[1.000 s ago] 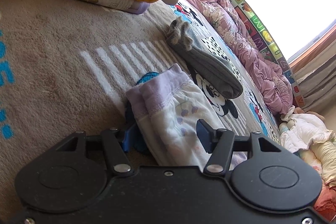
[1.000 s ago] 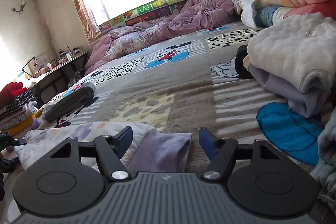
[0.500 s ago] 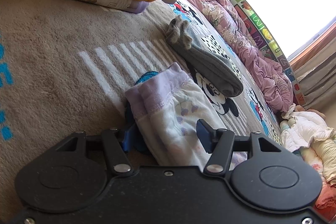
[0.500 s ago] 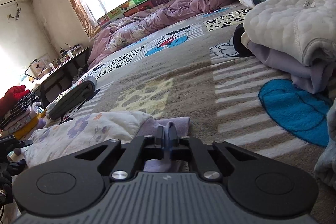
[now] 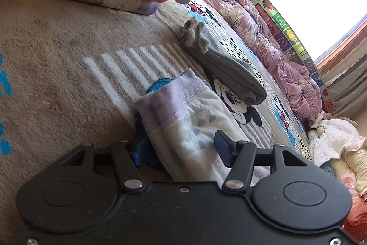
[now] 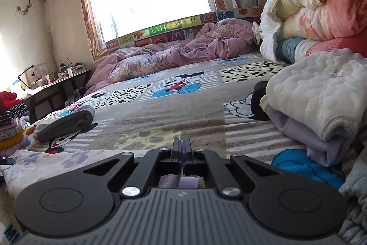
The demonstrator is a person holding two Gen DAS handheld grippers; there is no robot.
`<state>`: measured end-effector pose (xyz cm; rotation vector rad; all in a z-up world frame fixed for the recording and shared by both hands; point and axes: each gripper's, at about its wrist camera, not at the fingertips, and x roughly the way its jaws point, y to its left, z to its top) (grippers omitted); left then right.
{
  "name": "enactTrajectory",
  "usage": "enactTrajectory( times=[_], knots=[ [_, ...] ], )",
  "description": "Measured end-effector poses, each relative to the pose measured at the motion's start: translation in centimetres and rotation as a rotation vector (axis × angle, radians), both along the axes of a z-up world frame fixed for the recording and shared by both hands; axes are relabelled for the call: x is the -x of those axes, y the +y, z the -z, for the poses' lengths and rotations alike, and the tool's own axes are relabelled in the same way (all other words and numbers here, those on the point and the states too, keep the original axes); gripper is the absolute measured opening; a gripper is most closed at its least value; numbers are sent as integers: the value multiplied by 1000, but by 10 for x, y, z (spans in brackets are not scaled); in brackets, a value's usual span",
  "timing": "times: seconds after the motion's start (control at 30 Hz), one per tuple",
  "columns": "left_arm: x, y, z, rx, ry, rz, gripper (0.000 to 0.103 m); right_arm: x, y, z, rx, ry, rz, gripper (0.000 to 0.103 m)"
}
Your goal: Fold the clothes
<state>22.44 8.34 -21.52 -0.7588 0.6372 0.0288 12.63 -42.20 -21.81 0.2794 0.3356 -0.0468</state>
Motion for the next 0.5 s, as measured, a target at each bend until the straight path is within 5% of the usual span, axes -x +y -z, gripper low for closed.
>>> enactTrajectory(
  times=[0.3, 0.5],
  knots=[
    [-2, -4, 0, -34, -2, 12, 59, -27, 21, 26, 124, 195, -12, 3],
    [-1, 3, 2, 12, 1, 10, 59, 11, 14, -1, 148, 65, 105, 14]
  ],
)
